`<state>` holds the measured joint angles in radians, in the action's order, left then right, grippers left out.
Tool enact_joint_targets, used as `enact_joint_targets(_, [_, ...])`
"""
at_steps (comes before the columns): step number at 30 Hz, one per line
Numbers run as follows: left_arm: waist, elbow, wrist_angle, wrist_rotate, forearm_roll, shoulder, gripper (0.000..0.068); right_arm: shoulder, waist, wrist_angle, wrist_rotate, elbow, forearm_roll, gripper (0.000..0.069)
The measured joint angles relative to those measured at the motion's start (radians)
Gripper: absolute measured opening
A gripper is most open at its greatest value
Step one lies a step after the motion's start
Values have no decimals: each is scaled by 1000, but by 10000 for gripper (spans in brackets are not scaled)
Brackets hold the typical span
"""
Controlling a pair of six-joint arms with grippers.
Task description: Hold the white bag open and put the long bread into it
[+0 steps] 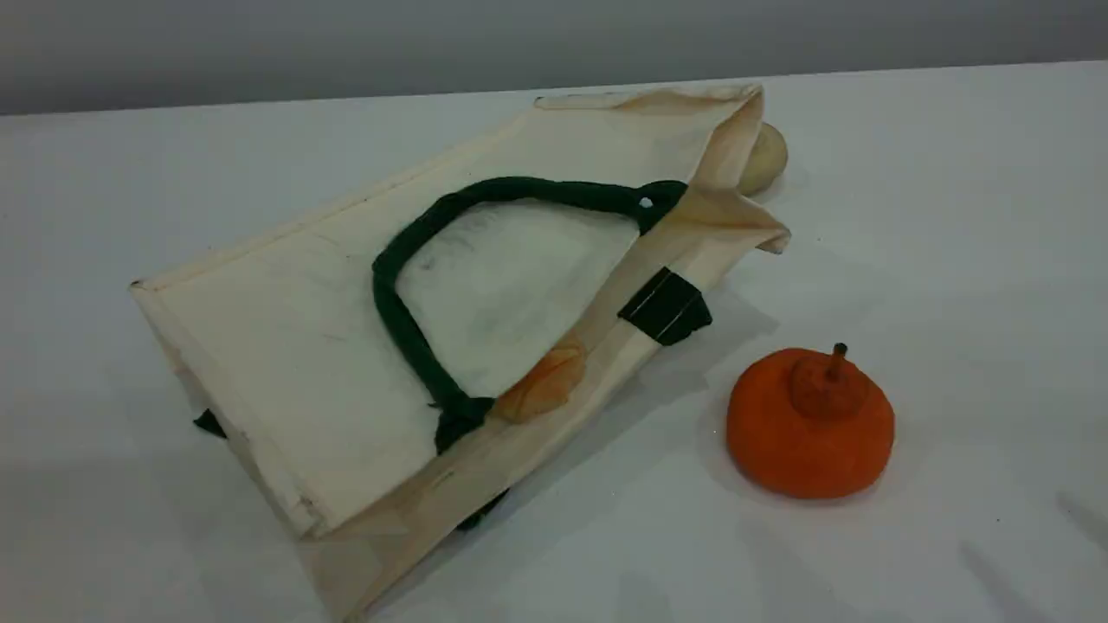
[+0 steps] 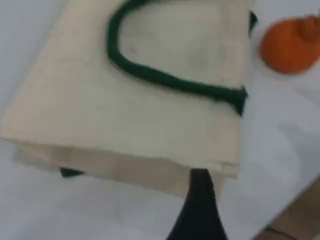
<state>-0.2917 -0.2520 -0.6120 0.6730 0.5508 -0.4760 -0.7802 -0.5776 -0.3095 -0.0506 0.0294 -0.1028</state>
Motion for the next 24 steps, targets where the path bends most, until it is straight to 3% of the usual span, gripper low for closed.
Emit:
enact_joint_targets(9, [23, 0, -1, 0, 1, 111, 531, 35, 20, 15, -1, 0, 1, 502])
enact_joint_targets(20, [178, 0, -2, 0, 2, 296, 531, 348, 311, 26, 0, 0, 0, 502])
enact_joint_targets(24, [212, 0, -2, 0, 2, 333, 531, 493, 385, 25, 0, 0, 0, 502])
